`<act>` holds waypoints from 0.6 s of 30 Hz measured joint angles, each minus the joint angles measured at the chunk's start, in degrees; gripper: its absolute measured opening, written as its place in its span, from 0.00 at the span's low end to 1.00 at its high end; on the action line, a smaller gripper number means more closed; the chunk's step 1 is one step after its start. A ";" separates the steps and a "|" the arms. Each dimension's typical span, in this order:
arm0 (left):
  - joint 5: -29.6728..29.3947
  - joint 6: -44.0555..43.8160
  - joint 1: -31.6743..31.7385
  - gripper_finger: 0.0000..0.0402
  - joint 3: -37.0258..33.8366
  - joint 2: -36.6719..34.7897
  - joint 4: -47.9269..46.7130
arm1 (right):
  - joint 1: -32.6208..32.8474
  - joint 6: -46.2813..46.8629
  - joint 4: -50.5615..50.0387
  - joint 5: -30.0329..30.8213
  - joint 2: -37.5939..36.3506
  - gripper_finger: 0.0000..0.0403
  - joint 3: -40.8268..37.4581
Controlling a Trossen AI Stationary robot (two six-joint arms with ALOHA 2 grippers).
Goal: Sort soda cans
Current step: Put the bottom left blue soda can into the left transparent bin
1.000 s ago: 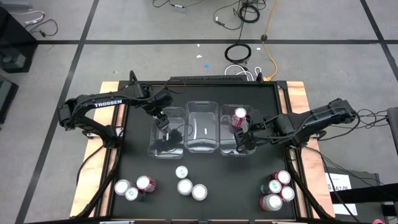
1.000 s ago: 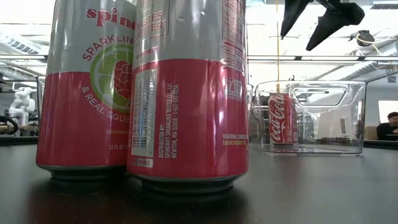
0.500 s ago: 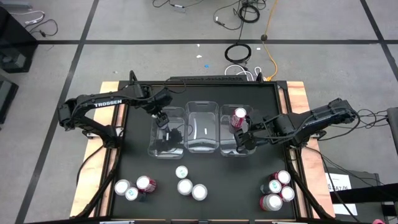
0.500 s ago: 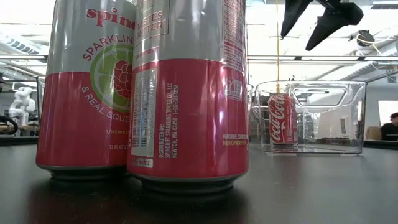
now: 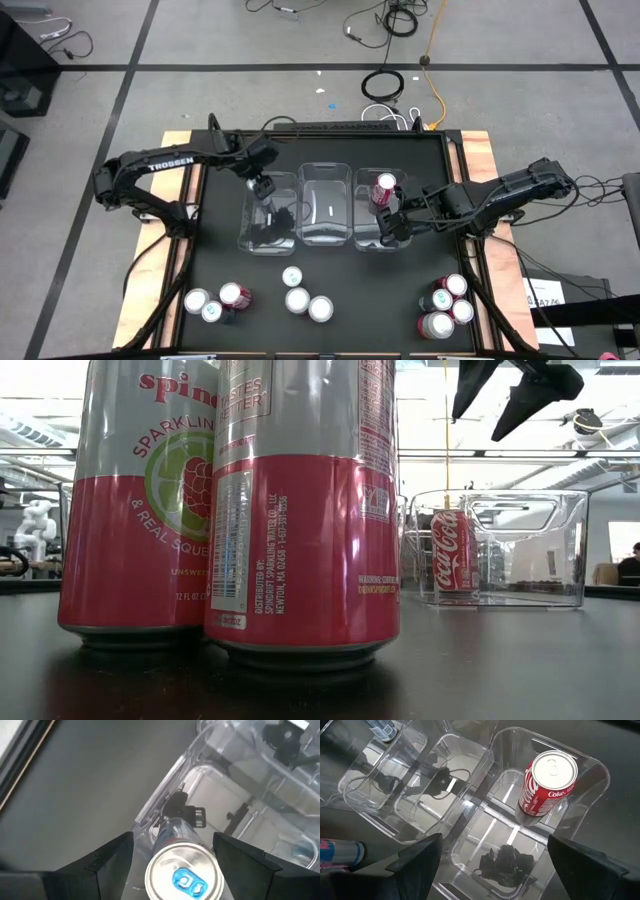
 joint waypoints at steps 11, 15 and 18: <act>-0.02 0.86 0.00 0.70 8.01 0.00 -3.87 | 0.02 0.00 0.00 -0.03 0.00 0.88 0.00; 0.78 -0.03 0.00 0.70 12.92 0.02 -11.13 | 0.00 -0.43 0.00 -0.04 0.00 0.88 0.00; 3.48 -3.35 -0.40 0.70 16.17 0.02 -17.06 | 0.02 -0.46 0.00 -0.05 0.00 0.88 0.00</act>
